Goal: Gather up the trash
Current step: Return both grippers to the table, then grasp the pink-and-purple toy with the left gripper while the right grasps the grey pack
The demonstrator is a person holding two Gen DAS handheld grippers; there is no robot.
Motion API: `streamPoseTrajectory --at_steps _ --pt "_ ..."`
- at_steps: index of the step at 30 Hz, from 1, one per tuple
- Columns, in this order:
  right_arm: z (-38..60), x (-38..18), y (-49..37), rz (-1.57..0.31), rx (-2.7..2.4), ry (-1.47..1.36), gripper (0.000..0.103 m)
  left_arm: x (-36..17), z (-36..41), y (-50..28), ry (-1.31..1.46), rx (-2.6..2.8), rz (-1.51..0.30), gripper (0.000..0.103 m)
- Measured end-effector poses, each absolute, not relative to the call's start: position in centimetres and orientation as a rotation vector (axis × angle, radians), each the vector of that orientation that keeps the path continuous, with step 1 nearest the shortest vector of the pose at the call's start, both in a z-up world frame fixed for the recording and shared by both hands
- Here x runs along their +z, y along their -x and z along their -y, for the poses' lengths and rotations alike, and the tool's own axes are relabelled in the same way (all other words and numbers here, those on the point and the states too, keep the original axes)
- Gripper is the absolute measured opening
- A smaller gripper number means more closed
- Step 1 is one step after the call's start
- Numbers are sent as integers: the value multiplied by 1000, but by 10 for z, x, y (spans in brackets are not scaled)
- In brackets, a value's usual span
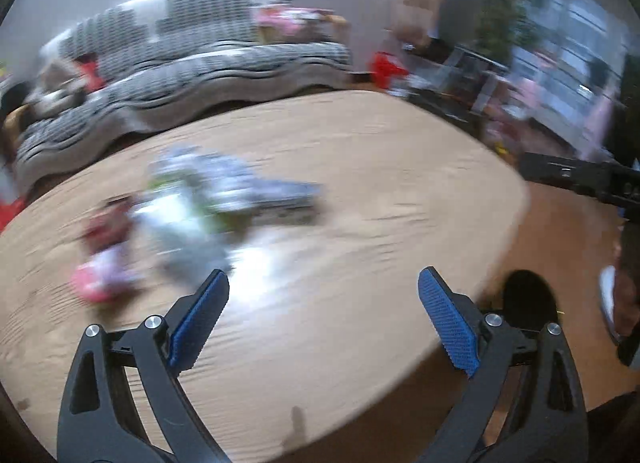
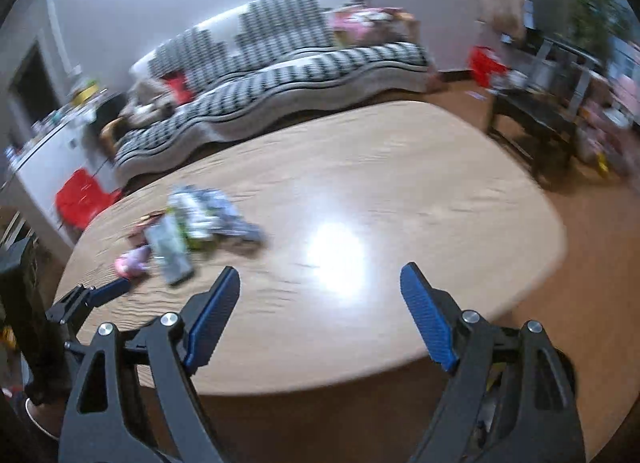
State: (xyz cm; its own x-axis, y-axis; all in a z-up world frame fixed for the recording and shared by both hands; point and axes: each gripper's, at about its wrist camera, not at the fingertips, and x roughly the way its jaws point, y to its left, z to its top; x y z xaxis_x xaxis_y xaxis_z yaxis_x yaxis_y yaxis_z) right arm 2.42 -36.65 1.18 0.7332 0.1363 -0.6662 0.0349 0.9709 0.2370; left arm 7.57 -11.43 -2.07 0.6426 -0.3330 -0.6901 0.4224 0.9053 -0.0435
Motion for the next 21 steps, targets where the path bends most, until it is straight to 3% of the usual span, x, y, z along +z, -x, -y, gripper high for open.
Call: streamPoseTrajectory --at_steps 11,21 --pt "204 -17 -102 -814 268 -108 81 -34 -54 -112 -54 -205 -773 93" --pt "154 -73 -161 -909 273 -27 82 -76 -62 -163 -51 -245 -873 93"
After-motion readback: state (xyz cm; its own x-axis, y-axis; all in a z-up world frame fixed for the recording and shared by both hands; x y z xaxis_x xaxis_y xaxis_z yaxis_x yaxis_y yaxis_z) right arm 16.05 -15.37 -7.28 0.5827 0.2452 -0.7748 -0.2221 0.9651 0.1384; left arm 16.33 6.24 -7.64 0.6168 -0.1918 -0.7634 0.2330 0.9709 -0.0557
